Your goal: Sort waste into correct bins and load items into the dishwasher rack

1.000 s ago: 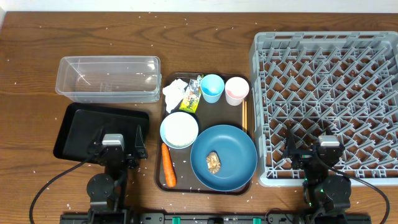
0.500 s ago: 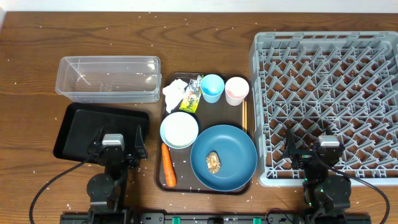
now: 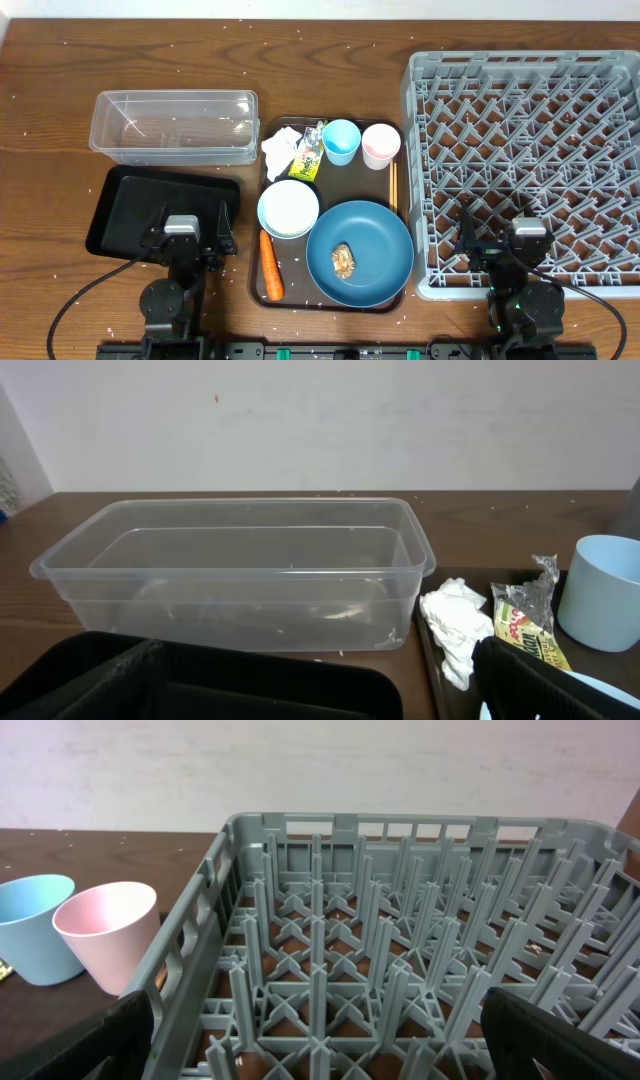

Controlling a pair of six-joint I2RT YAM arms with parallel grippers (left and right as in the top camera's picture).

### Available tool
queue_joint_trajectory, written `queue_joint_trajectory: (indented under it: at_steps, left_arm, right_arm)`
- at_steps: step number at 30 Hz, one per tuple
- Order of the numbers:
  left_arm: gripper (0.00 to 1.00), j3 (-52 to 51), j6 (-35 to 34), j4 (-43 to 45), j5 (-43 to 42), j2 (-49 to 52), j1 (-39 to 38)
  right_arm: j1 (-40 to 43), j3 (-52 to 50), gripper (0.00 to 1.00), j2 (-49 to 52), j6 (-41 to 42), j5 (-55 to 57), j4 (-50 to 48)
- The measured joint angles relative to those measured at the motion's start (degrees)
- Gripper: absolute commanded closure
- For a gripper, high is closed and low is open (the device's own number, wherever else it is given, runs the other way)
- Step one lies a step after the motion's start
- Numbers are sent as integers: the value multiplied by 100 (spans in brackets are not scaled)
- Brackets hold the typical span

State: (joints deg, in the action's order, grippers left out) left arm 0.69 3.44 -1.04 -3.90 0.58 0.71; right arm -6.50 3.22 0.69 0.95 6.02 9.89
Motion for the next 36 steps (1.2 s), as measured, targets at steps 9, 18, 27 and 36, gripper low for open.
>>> queue_joint_trajectory:
  at_steps: [9, 18, 27, 36]
  left_arm:
    - [2, 0, 0, 0, 0, 2, 0]
    - [2, 0, -50, 4, -33, 2, 0]
    - [2, 127, -1012, -20, -1110, 2, 0]
    - [2, 2251, -1480, -1150, -1641, 1012, 0]
  right_arm:
    - [0, 0, 1, 0, 0, 0, 0]
    - [0, 0, 1, 0, 0, 0, -28]
    - [0, 46, 1, 0, 376, -1246, -616]
    - [0, 2223, 1, 1130, 1008, -1838, 1174]
